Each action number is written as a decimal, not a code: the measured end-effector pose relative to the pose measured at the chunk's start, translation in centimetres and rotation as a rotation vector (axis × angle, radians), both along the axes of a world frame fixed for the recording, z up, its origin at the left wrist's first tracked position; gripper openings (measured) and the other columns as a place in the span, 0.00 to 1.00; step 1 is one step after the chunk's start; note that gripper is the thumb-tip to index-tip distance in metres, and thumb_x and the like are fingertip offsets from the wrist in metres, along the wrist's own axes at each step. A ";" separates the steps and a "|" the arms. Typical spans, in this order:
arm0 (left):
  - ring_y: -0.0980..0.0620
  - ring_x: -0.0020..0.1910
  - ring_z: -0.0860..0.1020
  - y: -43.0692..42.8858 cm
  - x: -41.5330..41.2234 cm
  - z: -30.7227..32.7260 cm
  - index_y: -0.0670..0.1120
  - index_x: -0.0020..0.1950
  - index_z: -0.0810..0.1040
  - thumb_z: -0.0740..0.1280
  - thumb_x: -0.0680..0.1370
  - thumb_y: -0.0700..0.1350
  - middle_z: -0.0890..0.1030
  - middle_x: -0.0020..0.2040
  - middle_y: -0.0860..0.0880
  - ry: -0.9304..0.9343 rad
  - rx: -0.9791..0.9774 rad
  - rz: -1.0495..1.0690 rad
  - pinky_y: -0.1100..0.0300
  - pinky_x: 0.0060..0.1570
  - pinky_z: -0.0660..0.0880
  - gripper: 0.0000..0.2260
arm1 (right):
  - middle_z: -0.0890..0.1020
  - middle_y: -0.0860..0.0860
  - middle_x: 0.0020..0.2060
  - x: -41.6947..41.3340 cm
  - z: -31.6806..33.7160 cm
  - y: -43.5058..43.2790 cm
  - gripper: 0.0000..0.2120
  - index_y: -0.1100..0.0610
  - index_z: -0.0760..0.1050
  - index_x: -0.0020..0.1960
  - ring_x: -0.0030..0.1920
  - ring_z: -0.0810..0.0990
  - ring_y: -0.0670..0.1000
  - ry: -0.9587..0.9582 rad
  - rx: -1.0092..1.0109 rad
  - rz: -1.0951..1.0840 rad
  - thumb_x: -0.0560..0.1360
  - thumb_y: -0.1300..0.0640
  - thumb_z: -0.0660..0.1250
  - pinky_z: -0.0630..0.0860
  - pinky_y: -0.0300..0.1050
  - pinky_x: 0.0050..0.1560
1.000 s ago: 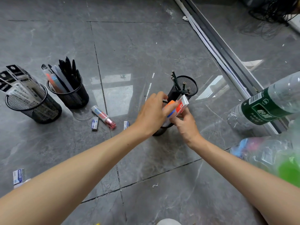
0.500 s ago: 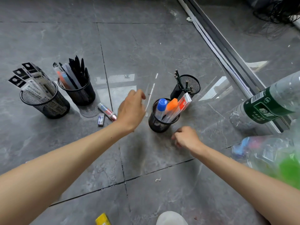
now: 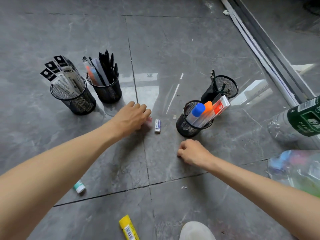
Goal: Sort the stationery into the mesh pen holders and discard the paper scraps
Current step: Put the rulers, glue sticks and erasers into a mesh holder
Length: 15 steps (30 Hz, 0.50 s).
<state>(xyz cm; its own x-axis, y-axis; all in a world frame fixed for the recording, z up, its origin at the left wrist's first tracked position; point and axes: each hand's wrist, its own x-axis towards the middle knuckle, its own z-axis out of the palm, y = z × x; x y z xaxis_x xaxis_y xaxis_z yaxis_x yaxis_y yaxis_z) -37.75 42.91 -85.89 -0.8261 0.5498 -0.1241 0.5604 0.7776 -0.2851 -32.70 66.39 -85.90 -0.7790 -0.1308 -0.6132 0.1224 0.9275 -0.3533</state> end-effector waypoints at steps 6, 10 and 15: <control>0.42 0.30 0.71 0.6 5.3 0.2 0.43 0.51 0.70 0.59 0.77 0.42 0.71 0.43 0.43 -0.148 0.330 -0.039 0.57 0.26 0.58 0.05 | 0.83 0.57 0.40 0.6 -0.3 -1.8 0.09 0.59 0.80 0.41 0.43 0.81 0.58 0.011 -0.039 0.059 0.71 0.56 0.63 0.78 0.49 0.47; 0.45 0.28 0.74 0.3 11.9 -0.9 0.47 0.46 0.64 0.55 0.77 0.52 0.72 0.38 0.45 -0.286 0.430 -0.403 0.59 0.18 0.64 0.09 | 0.83 0.59 0.40 1.3 0.0 -3.1 0.09 0.62 0.80 0.42 0.43 0.80 0.58 0.036 -0.078 0.134 0.72 0.58 0.64 0.78 0.50 0.46; 0.46 0.27 0.73 0.5 17.9 -1.9 0.46 0.43 0.66 0.57 0.75 0.53 0.71 0.39 0.46 -0.386 0.462 -0.499 0.58 0.17 0.67 0.10 | 0.83 0.56 0.41 3.0 0.3 -4.5 0.08 0.60 0.80 0.43 0.43 0.79 0.55 0.041 -0.106 0.271 0.73 0.59 0.63 0.75 0.46 0.44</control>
